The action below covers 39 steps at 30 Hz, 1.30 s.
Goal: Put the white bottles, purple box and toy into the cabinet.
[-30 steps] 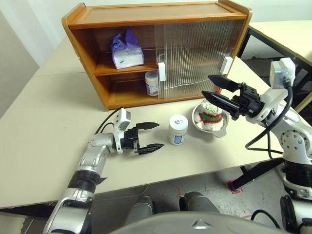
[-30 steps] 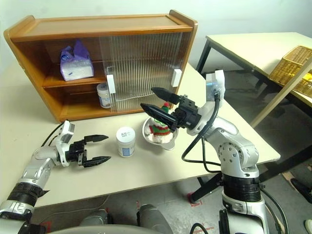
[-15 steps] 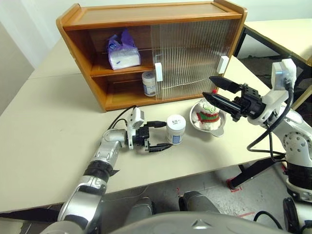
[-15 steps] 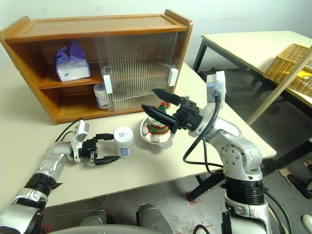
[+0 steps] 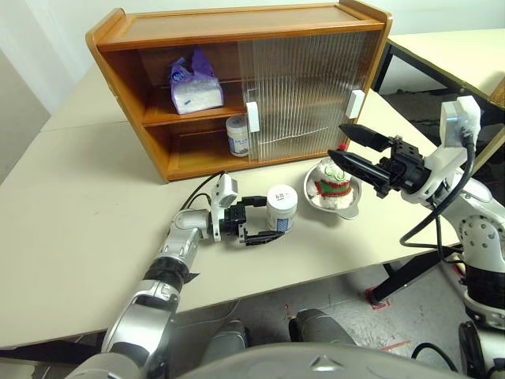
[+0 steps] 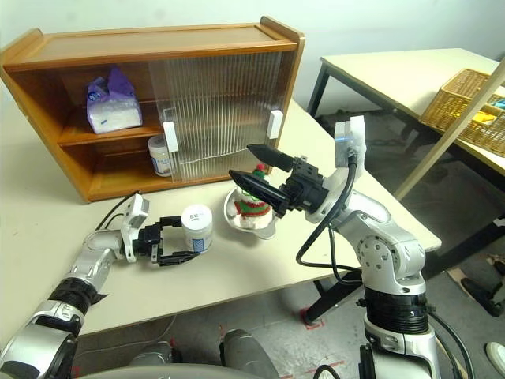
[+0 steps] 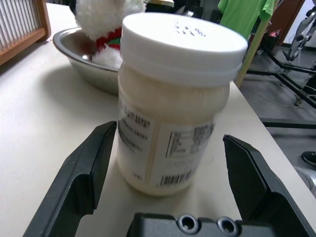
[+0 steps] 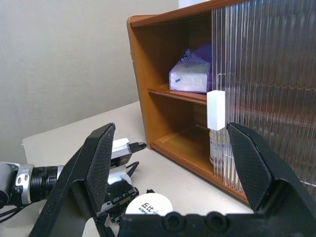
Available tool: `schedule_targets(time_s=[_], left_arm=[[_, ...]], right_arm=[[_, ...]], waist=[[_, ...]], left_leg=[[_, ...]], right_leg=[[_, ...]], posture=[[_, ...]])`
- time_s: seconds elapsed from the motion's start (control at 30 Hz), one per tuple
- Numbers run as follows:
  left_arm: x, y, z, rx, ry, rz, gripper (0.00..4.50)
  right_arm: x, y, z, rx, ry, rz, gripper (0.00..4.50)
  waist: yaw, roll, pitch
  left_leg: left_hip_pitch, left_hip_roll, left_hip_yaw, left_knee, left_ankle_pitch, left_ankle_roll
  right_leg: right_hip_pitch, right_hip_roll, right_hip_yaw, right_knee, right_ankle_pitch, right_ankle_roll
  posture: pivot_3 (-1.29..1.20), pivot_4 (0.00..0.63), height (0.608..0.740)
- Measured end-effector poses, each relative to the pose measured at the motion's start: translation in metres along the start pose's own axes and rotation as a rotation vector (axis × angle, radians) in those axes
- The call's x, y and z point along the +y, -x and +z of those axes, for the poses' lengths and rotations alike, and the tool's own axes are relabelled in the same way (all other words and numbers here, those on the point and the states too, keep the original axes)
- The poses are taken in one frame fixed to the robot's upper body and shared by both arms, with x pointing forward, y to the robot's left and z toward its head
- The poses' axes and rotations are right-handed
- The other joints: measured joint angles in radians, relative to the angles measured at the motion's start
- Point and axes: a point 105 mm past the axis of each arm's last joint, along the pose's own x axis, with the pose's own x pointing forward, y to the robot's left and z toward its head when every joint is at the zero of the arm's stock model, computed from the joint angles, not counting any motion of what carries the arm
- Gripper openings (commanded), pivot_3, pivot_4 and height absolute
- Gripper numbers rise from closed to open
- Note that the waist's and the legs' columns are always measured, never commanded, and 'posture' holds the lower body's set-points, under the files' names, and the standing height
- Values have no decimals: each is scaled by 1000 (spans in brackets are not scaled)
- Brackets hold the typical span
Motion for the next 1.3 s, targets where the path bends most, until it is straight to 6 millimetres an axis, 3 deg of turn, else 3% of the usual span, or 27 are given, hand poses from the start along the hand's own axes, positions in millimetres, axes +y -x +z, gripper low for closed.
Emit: schedule_targets(time_s=[0.17,0.33,0.73,1.1,1.3], left_arm=[[3,-3,2,-6,-3,6,4459],[6,-6,3,-16,4,26,3061],[12,0,3,-19,9,69,3060],[55,55,24,-47,1,389,3060],[88,79,39,-91,9,663,3060]], right_arm=[[0,0,0,1,0,0,4500],[1,0,0,1,3,1,4500],[1,1,-2,0,-4,-7,4500],[1,-1,-4,-17,-18,-2,4500],[-1,-2,-6,-25,-27,2,4500]], waist=[[-3,0,0],[-4,0,0],[-9,1,0],[-11,1,0],[-4,1,0]], left_leg=[[0,0,0,0,0,0],[0,0,0,0,0,0],[0,0,0,0,0,0],[-1,-1,0,0,0,1],[-1,-1,0,0,1,1]], right_leg=[[0,0,0,0,0,0],[0,0,0,0,0,1],[0,0,0,-1,1,2],[0,0,1,-1,0,2],[0,0,1,-1,0,1]], posture=[[-244,0,740],[-245,0,740],[-239,0,740],[-203,5,740],[-197,6,740]])
